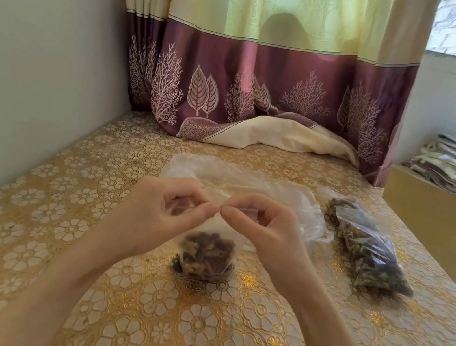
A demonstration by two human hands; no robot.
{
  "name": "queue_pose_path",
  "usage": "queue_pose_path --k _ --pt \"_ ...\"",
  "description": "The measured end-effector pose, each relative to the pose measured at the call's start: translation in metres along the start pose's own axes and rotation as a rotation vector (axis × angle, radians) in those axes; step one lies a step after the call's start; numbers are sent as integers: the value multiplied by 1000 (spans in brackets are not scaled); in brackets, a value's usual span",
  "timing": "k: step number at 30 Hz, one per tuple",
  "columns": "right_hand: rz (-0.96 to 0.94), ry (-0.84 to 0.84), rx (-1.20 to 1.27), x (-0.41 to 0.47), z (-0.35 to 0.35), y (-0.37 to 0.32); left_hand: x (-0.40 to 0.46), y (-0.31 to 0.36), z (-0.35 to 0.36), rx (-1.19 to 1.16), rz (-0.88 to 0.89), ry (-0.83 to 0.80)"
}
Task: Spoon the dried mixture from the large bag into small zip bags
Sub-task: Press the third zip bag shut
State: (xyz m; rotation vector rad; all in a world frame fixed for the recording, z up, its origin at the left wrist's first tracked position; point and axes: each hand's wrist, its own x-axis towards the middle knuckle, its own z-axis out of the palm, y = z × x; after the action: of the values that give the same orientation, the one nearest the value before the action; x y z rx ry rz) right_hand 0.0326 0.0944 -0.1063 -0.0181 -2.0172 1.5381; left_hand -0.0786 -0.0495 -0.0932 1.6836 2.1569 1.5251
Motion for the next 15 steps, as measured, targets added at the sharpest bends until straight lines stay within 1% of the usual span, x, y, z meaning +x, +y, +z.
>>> queue_pose_path --k 6,9,11,15 --pt "87 71 -12 0 -14 6 0 -6 -6 25 -66 45" --pt "122 109 34 -3 -21 8 -1 -11 -12 -46 -118 75" --pt "144 129 52 -4 -22 9 -1 -16 -13 -104 -152 135" --pt "154 142 126 -4 -21 11 -1 -27 2 -250 -221 347"
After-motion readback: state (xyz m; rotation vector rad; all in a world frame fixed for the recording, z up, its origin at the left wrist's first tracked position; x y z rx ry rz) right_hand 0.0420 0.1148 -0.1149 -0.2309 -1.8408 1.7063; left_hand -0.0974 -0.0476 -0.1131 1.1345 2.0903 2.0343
